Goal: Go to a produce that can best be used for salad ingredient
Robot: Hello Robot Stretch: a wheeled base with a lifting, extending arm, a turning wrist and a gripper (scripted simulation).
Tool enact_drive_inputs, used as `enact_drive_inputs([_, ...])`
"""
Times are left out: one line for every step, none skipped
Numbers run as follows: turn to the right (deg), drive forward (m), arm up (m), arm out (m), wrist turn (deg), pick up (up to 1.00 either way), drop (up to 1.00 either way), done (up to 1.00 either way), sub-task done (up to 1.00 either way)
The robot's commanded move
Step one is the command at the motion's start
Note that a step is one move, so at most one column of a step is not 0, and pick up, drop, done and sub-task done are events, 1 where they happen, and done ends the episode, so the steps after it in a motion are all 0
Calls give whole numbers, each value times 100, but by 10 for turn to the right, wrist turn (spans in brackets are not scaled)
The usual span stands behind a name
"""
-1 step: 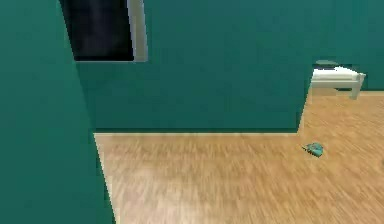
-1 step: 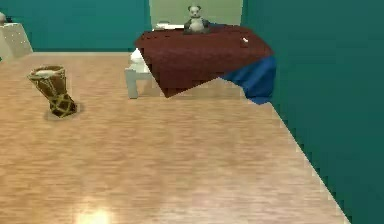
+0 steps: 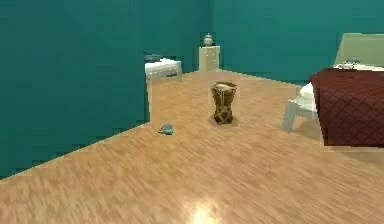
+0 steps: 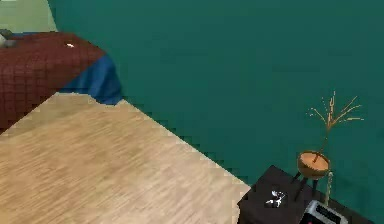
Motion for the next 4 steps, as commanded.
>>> enact_drive_inputs([450,0,0,0,0,0,0,0,0])
enact_drive_inputs([0,20,0,0,0,0,0,0,0])
enact_drive_inputs([-450,0,0,0,0,0,0,0,0])
enact_drive_inputs([-420,0,0,0,0,0,0,0,0])
